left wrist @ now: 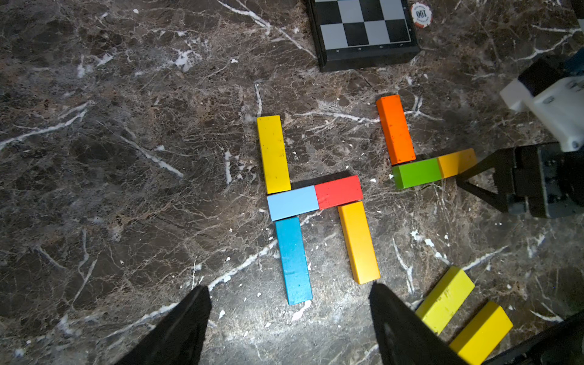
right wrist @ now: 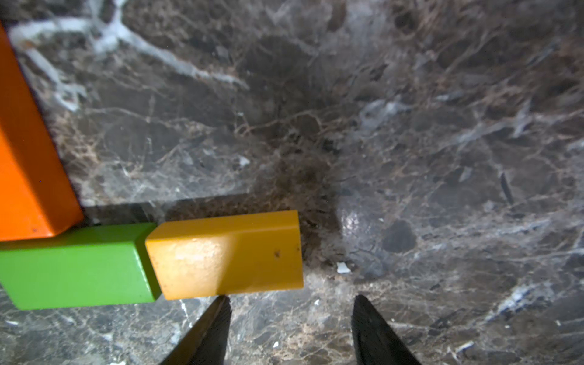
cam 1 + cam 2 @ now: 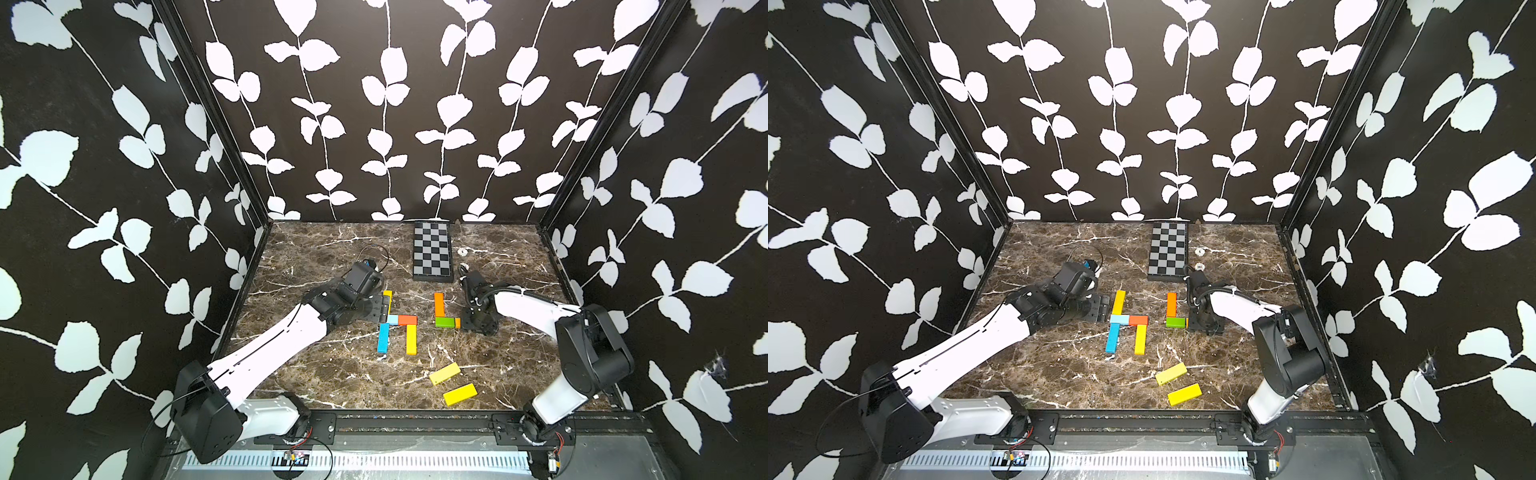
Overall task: Assemble the letter h with building blocks
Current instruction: Assemble the building block at the center of the board.
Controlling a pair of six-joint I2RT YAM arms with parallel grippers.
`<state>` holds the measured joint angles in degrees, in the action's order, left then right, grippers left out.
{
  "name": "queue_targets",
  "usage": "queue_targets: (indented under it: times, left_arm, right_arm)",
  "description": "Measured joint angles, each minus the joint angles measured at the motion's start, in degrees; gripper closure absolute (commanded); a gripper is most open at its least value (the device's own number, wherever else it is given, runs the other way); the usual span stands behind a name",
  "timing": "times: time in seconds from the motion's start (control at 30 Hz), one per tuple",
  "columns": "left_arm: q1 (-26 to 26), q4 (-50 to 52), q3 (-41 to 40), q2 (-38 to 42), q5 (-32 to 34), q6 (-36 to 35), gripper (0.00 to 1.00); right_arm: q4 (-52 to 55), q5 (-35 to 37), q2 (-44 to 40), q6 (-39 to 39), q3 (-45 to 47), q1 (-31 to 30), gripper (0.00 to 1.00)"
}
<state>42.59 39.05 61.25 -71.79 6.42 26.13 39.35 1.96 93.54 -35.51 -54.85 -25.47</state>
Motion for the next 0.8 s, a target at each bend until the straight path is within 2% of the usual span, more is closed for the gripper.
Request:
queue_targets:
  times: [0.2, 0.3, 0.53, 0.8]
  left_arm:
    - [0.00, -0.02, -0.35, 0.02, -0.04, 0.00, 0.18]
    - [0.00, -0.02, -0.35, 0.02, -0.09, 0.00, 0.19]
    - [0.00, -0.02, -0.39, 0.02, -0.11, 0.00, 0.18]
    - [0.00, 0.00, -0.76, 0.13, -0.11, -0.02, 0.18]
  right_arm:
    - [1.44, -0.15, -5.70, -0.35, -0.37, 0.28, 0.39]
    - [0.59, -3.19, -6.93, -0.74, -1.60, 2.01, 0.38]
    - [-4.46, -10.73, -1.75, -2.40, -1.79, 6.95, 0.24]
    - [-7.48, -14.43, 2.45, -3.10, -1.79, 7.39, 0.21]
